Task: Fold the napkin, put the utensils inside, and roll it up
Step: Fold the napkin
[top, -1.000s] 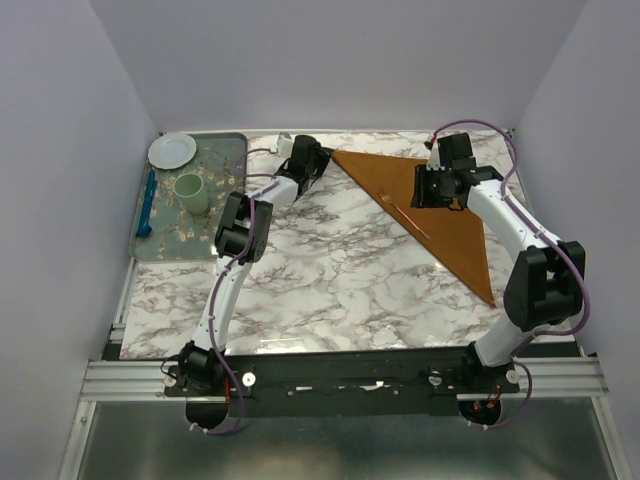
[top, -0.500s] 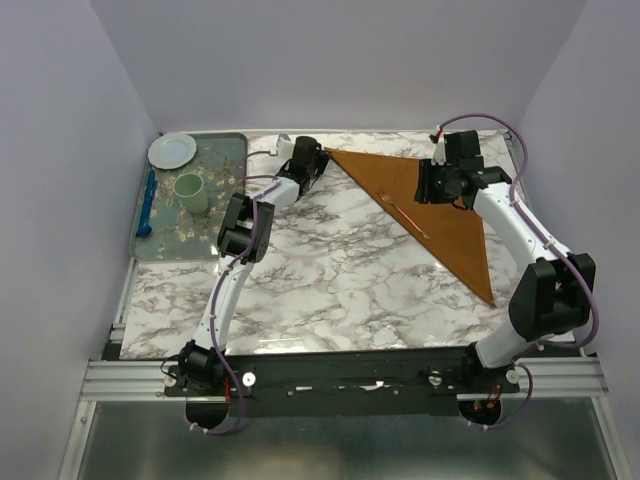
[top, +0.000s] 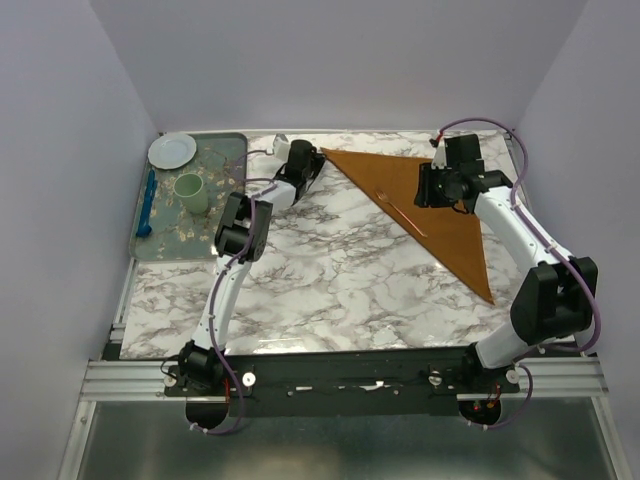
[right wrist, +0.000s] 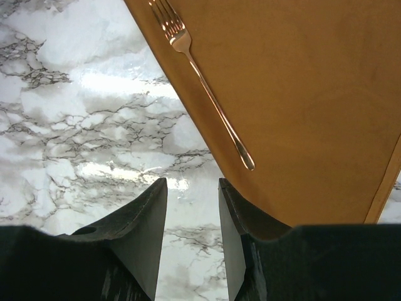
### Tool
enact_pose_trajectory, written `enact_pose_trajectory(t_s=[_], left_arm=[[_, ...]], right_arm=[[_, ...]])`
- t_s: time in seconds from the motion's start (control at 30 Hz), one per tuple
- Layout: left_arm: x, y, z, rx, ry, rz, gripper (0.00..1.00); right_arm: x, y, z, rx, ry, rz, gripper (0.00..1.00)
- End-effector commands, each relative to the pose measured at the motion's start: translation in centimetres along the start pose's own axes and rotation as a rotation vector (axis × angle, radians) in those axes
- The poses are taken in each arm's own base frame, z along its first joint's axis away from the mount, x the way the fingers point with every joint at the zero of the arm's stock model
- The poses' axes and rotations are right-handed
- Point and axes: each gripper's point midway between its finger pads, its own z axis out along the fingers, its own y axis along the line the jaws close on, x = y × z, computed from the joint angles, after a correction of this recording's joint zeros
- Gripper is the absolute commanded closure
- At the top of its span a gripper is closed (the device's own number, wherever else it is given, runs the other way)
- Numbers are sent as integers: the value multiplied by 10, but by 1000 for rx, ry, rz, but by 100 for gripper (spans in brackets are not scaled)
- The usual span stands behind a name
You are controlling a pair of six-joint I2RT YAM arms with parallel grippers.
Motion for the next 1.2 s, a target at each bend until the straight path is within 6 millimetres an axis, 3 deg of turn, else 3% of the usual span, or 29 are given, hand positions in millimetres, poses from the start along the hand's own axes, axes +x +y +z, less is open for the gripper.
enact_pose_trajectory(t_s=[0.0, 0.03, 0.07, 0.1, 0.13, 0.17, 0.2, 0.23, 0.27, 0.3, 0.33, 0.37, 0.4, 0.43, 0.5, 0.53, 0.63, 0.73, 0.77, 0.87, 0.9, 1.17], left_arm=[[-34, 1, -21, -9, -53, 64, 100], [-32, 20, -26, -45, -41, 67, 100], [-43, 11, -32, -20, -55, 58, 100], [-44, 15, -37, -27, -50, 59, 100], [-41, 36, -44, -66, -35, 63, 100], [-50, 25, -53, -48, -49, 60, 100], [-57, 30, -59, -58, -57, 56, 100], [-52, 54, -70, -102, -40, 61, 100], [-61, 36, -79, -59, -55, 59, 100], [-67, 39, -86, -67, -61, 60, 100], [-65, 58, -96, -102, -49, 68, 100], [-73, 43, -106, -71, -61, 71, 100], [-78, 42, -113, -66, -68, 76, 100], [-79, 54, -121, -91, -65, 84, 100], [-86, 38, -135, -65, -75, 123, 100], [-83, 42, -142, -73, -66, 140, 100], [-80, 24, -155, -35, -44, 182, 100], [-65, -3, -165, 11, -19, 269, 100], [-48, -15, -170, 34, 5, 308, 100], [-27, -40, -178, 73, 26, 432, 100], [-6, -49, -183, 94, 53, 466, 100], [85, -84, -193, 181, 189, 600, 100]], right_arm=[[7, 4, -6, -31, -1, 16, 54], [10, 6, -6, -38, 3, 15, 54], [11, 6, -6, -42, 5, 15, 54], [17, 6, -5, -45, 19, 20, 54], [18, 7, -7, -49, 15, 18, 54], [19, 7, -8, -49, 14, 20, 54], [24, 7, -8, -53, 22, 21, 54], [25, 8, -11, -56, 18, 22, 54], [26, 8, -11, -60, 16, 26, 54], [26, 10, -11, -66, 14, 28, 54], [30, 11, -11, -74, 21, 32, 54], [31, 12, -11, -78, 21, 41, 54], [32, 12, -10, -78, 23, 54, 54], [36, 11, -9, -67, 31, 68, 54], [38, 10, -9, -55, 32, 102, 52], [38, 7, -9, -37, 31, 117, 51], [38, 0, -8, -9, 29, 177, 50], [36, -15, -7, 20, 26, 246, 49], [35, -24, -7, 28, 23, 274, 49], [32, -35, -8, 30, 17, 299, 49], [30, -37, -9, 30, 11, 299, 49], [23, -49, -19, 27, -21, 305, 49]])
